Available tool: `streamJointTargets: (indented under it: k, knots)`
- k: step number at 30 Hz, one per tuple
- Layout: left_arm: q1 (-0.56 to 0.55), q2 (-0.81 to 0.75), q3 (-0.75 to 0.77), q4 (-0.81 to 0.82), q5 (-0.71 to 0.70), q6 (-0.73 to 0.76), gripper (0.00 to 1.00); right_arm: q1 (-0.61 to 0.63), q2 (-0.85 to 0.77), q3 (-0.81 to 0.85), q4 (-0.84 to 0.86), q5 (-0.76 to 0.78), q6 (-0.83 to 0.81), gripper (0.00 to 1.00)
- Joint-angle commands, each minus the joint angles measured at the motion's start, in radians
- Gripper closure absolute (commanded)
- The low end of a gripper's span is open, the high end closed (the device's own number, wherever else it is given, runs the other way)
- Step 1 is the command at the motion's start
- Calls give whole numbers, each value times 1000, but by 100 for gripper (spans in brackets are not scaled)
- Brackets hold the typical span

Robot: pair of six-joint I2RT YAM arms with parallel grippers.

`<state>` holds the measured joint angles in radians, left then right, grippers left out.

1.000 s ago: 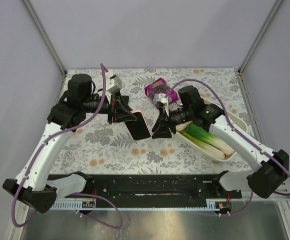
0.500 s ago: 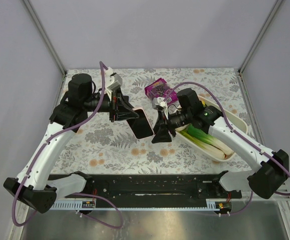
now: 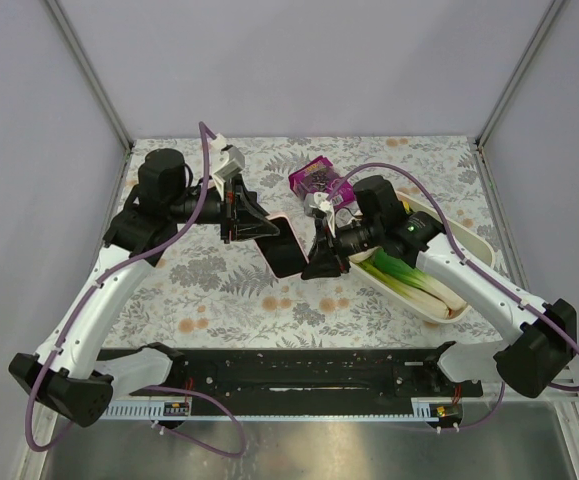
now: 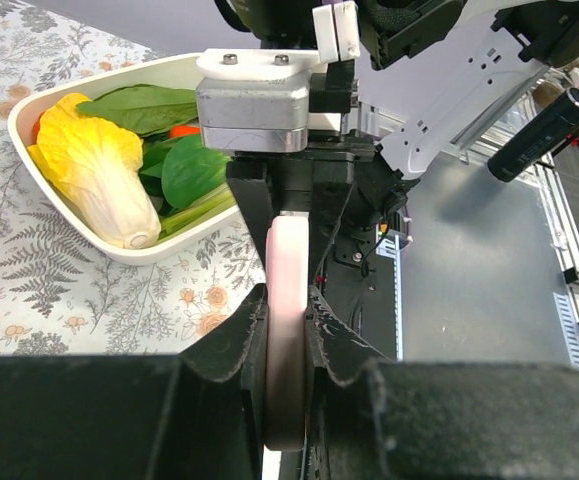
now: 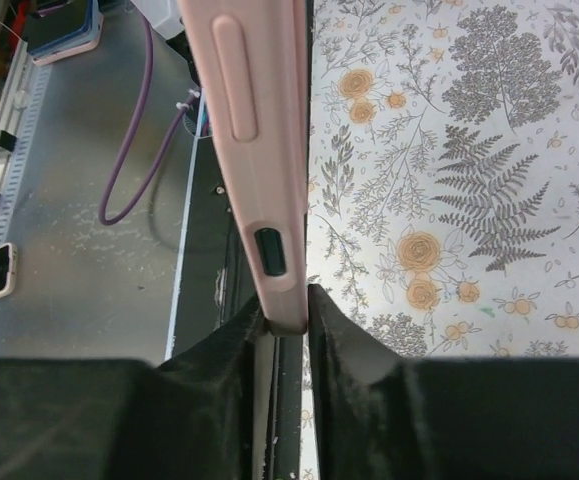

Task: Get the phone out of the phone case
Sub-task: Remove the phone case from the phone.

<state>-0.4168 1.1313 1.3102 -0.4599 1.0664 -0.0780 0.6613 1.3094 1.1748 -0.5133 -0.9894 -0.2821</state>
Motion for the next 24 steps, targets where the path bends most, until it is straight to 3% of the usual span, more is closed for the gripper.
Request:
streamJointTargets:
  k: [1,4,11,18,24]
  knots:
    - [4,-38,-6,136,52,-66,100,11,-13,20,35,-25,0,82]
    - [12,-33,-9,162,50,-101,100,15,-32,13,35,-32,-14,100]
    - [61,8,-43,262,0,-253,100,43,-104,34,-34,-52,-98,100]
    - [75,64,-78,276,-80,-302,100,81,-139,95,-132,-98,-164,100]
    - [75,87,-118,360,-59,-347,100,109,-141,138,-198,-127,-212,100]
